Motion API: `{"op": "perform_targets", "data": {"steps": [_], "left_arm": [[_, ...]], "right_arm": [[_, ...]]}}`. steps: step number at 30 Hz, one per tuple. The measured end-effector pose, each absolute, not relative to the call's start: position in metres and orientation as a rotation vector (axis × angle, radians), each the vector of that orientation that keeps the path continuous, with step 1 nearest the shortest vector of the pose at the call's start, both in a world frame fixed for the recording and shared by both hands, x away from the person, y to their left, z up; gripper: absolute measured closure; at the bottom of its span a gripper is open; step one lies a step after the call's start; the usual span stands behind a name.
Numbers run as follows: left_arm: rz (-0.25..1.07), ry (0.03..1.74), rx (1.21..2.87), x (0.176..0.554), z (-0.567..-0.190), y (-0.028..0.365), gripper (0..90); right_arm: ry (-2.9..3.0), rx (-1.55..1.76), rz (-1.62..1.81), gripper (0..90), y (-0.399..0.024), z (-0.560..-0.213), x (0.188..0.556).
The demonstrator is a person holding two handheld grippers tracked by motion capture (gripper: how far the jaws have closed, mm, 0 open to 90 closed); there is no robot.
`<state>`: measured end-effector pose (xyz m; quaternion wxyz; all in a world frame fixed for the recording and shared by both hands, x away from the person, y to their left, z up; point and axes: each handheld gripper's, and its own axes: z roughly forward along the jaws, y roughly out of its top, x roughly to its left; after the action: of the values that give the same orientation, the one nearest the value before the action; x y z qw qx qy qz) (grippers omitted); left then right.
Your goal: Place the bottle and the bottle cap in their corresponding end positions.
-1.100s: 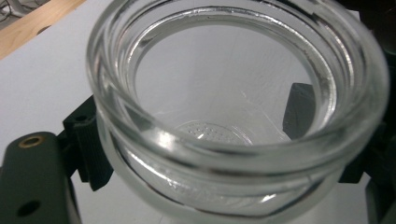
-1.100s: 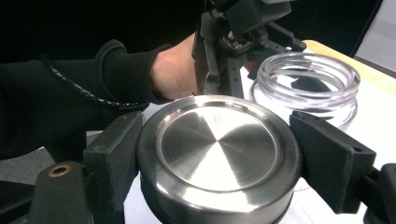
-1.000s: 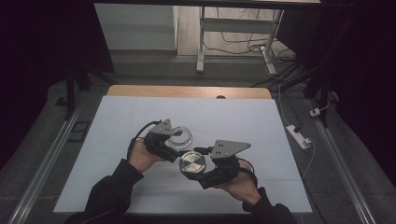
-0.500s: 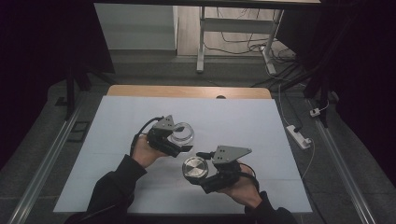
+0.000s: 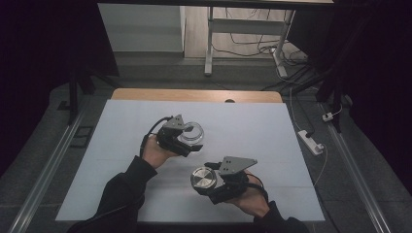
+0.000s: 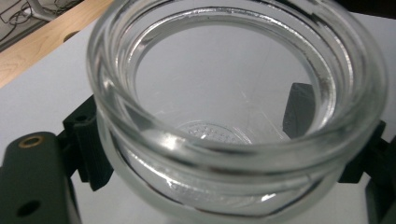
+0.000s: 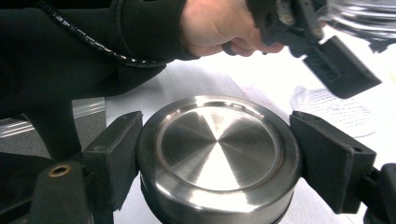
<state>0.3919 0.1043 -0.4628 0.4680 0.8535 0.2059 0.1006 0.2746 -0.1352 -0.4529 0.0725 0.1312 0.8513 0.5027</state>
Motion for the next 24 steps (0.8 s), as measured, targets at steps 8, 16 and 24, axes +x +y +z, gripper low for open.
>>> {"op": "perform_targets", "data": {"steps": [8,16,24], "left_arm": [[0.252,0.524,2.09,0.406,-0.471,0.098,15.3],[0.263,0.547,2.096,0.418,-0.477,0.092,15.3],[0.275,0.562,2.094,0.426,-0.48,0.09,15.3]], "right_arm": [[2.569,0.396,1.497,19.6,-0.132,-0.461,0.276],[2.581,0.42,1.482,19.7,-0.13,-0.47,0.28],[2.59,0.44,1.456,19.6,-0.127,-0.479,0.286]]}}
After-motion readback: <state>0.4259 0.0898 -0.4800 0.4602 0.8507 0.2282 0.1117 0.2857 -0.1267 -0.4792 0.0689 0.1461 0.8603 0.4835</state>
